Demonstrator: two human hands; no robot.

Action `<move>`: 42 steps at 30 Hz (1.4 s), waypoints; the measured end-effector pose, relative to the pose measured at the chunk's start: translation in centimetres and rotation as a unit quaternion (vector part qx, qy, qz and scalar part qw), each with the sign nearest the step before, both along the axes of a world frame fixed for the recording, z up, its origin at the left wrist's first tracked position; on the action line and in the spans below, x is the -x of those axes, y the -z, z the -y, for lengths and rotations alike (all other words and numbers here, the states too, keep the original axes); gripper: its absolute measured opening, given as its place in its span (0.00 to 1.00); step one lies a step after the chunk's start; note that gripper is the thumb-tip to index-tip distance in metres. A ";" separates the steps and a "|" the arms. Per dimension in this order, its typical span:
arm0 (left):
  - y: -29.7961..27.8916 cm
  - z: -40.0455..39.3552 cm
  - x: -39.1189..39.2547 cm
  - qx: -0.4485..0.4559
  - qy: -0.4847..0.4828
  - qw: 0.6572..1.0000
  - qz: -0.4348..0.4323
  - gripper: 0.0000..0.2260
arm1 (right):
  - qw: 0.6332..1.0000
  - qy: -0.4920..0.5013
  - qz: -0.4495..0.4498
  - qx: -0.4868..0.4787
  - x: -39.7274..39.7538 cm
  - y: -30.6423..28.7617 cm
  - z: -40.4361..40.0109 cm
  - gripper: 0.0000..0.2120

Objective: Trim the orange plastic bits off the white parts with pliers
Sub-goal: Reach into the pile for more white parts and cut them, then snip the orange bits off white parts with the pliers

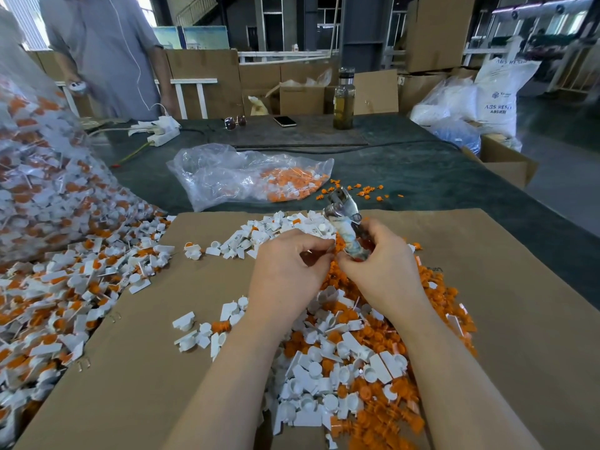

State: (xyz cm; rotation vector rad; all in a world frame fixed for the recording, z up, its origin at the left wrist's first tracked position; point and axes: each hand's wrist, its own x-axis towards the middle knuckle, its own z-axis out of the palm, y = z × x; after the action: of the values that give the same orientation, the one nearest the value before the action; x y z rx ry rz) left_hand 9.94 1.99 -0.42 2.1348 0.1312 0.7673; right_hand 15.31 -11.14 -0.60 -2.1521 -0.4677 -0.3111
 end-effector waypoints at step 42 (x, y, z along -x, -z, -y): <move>-0.3 -0.2 0.1 0.375 0.017 0.927 0.019 0.03 | 0.991 -0.060 -0.024 -0.116 0.3 -0.3 0.0 0.07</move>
State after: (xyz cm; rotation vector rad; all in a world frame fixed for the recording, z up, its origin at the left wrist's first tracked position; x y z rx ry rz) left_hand 9.89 2.16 -0.11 1.3888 0.3115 0.6043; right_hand 15.00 -11.11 -0.28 -1.8926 -0.5064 -0.2337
